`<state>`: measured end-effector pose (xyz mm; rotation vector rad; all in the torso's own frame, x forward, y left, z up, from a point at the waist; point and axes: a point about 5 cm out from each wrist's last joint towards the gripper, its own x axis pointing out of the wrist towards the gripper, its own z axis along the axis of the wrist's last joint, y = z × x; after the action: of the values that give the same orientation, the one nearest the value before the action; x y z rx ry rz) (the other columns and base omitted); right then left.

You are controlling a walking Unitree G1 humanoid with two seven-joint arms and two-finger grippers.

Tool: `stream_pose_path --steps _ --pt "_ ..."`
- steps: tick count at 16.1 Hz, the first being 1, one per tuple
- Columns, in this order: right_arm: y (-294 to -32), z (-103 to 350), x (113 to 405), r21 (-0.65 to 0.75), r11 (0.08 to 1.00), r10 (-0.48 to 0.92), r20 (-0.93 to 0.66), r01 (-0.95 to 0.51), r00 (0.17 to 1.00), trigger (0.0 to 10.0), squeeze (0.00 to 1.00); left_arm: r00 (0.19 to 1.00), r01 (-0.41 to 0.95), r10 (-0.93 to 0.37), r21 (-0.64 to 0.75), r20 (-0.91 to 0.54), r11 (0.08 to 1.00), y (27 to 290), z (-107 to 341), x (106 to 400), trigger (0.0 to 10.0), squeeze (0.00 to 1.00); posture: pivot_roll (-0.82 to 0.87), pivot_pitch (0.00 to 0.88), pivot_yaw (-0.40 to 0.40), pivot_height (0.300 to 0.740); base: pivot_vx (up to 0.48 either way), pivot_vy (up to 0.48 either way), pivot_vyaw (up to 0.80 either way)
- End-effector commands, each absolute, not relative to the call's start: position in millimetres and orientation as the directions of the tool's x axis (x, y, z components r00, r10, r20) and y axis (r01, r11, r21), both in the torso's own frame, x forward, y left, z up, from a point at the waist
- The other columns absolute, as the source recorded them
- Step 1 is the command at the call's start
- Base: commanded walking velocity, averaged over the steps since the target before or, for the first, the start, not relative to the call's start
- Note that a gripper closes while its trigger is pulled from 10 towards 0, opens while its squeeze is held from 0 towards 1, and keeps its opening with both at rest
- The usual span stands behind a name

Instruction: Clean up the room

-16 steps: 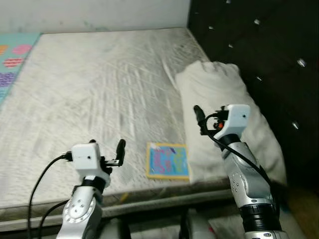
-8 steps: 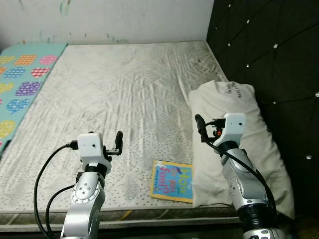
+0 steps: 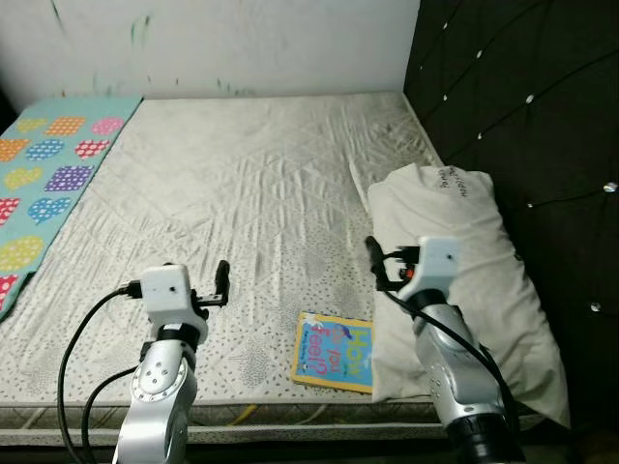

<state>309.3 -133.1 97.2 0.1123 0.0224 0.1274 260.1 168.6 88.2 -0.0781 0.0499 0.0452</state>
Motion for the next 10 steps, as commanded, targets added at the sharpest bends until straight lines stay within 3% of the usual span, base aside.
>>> stream_pose_path --steps 1,6,10 --pt "-124 102 306 0.101 0.977 0.185 0.039 -0.188 0.982 10.0 0.00 0.997 -0.039 0.035 -0.056 -0.062 0.998 170 84 257 10.0 0.00 -0.13 0.000 0.072 0.740 0.000 0.000 0.00" --pt "-124 87 306 -0.049 0.982 0.183 0.027 -0.182 0.983 10.0 0.00 0.997 -0.055 0.051 -0.072 -0.053 0.996 173 83 266 10.0 0.00 -0.13 0.000 0.063 0.740 0.000 0.000 0.00" --pt "-125 86 299 0.028 0.982 0.183 0.036 -0.184 0.982 10.0 0.00 0.998 -0.058 0.055 -0.082 -0.044 0.995 172 87 261 10.0 0.00 -0.11 0.000 0.045 0.740 0.000 0.000 0.00"
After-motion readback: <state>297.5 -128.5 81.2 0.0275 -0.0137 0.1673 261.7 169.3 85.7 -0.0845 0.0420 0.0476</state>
